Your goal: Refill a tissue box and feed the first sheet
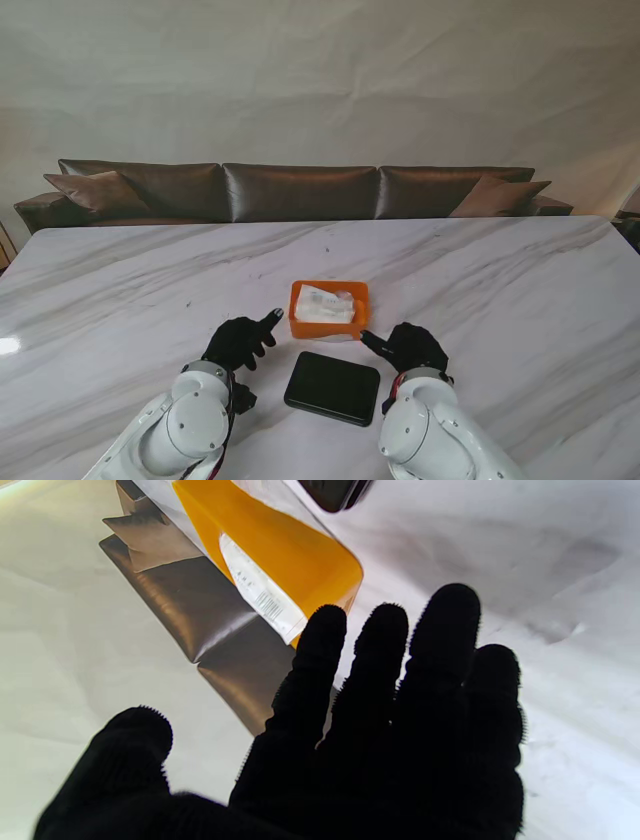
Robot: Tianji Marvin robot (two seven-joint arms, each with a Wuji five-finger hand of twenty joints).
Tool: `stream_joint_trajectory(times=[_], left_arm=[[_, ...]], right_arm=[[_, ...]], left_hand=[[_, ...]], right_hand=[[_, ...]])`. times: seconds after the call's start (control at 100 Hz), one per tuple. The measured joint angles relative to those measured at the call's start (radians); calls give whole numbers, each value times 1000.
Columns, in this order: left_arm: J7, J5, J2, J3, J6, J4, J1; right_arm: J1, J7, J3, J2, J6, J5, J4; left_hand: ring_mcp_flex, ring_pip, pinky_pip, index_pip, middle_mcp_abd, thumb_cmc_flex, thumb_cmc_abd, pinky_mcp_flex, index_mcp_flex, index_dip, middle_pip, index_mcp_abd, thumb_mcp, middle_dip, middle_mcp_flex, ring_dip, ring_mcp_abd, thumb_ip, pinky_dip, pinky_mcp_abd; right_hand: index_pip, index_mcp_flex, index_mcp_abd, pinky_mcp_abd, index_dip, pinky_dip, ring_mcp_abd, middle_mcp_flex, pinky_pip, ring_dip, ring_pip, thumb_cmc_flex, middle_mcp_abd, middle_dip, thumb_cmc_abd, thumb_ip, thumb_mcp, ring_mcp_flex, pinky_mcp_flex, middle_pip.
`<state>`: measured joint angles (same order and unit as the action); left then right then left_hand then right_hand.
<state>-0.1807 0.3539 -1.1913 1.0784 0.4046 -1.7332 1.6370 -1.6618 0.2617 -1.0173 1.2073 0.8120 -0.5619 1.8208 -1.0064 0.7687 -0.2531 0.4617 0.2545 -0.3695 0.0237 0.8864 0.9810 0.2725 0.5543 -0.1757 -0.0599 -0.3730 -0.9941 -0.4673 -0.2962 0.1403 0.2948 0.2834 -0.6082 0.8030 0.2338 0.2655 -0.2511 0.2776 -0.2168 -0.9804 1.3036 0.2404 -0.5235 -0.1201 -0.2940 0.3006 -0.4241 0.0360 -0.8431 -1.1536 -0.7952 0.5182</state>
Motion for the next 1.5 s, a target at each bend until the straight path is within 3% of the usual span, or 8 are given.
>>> stream_joint_trajectory(times=[0.22, 0.58, 0.74, 0.9, 1.19, 1.23, 1.34, 1.5], left_arm=[[52, -193, -1, 31, 60, -23, 7], [58, -330, -18, 94, 78, -25, 39], [34, -360, -24, 104, 103, -45, 57], [22, -357, -29, 101, 149, -80, 67], [-15, -446, -52, 102, 117, -23, 39], [-15, -448, -54, 101, 109, -4, 31], [-20, -469, -59, 102, 102, 36, 7], [-55, -480, -72, 92, 92, 93, -13]], right_arm=[[-18, 29, 18, 25, 39, 45, 0], [-18, 70, 25, 52, 24, 108, -32], [-8, 70, 30, 55, 20, 117, -54], [-4, 78, 27, 60, 16, 129, -65], [-4, 79, 24, 61, 4, 144, -75], [-4, 80, 24, 61, 3, 144, -77], [-6, 87, 24, 63, 1, 149, -78], [-17, 90, 19, 64, 3, 145, -71]], left_hand=[[67, -25, -1, -77, 51, -38, -11, -18, -31, -36, -45, -62, 0, 14, 40, 46, -44, 0, -26, 46], [74, 0, -12, -95, 63, -62, -11, -22, -43, -46, -43, -77, 0, 13, 55, 48, -52, 0, -40, 40], [75, 115, -10, -56, 63, -84, -11, -10, -55, -29, 51, -77, 0, -38, 64, -64, -52, 0, 57, 41], [21, 189, -4, 43, 63, -84, -11, 63, -56, 48, 131, -77, 0, -74, 64, -125, -45, 0, 50, 41], [8, 201, -4, 91, 63, -84, -11, 74, -79, 79, 152, -77, 0, -90, 64, -148, -42, 0, 25, 41], [8, 201, 80, 91, 63, -84, -11, 84, -80, 79, 152, -77, 0, -91, 64, -149, -16, 0, 25, 0], [11, 196, 348, 89, 63, -84, -11, 67, -95, 79, 152, -77, 0, -91, 64, -149, -15, 0, 34, -2], [76, 122, 920, 12, 63, -84, -11, -40, -121, 35, 85, -77, 0, -58, 114, -103, -20, 0, 68, 17]], right_hand=[[15, -75, 43, 4, 30, -30, -13, 61, -26, -6, 25, 0, -30, 0, 0, 0, 0, 42, 31, 1], [13, -86, 49, 4, 33, -36, -14, 91, -36, -7, 33, 0, -33, 0, 0, 0, 0, 65, 45, 12], [13, -86, 49, 4, 37, -36, -14, 91, -36, -7, 36, 0, -33, 0, 0, 0, 0, 65, 46, 13], [13, -86, 49, 4, 37, -46, -15, 91, -36, -7, 37, 0, -33, 0, 0, 0, 0, 65, 47, 13], [12, -87, 49, 4, 43, -46, -15, 92, -36, -7, 37, -1, -33, 0, 0, 0, -11, 69, 52, 13], [12, -87, 49, 4, 43, -46, -15, 93, -36, -7, 37, -1, -33, 0, 0, 0, -11, 69, 52, 13], [12, -87, 49, 4, 44, -46, -15, 97, -36, -7, 37, -1, -33, 0, 0, 0, -11, 70, 52, 13], [18, -126, 65, 4, 54, -47, -18, 115, -47, -7, 43, -1, -36, 0, 0, 0, -11, 85, 66, 13]])
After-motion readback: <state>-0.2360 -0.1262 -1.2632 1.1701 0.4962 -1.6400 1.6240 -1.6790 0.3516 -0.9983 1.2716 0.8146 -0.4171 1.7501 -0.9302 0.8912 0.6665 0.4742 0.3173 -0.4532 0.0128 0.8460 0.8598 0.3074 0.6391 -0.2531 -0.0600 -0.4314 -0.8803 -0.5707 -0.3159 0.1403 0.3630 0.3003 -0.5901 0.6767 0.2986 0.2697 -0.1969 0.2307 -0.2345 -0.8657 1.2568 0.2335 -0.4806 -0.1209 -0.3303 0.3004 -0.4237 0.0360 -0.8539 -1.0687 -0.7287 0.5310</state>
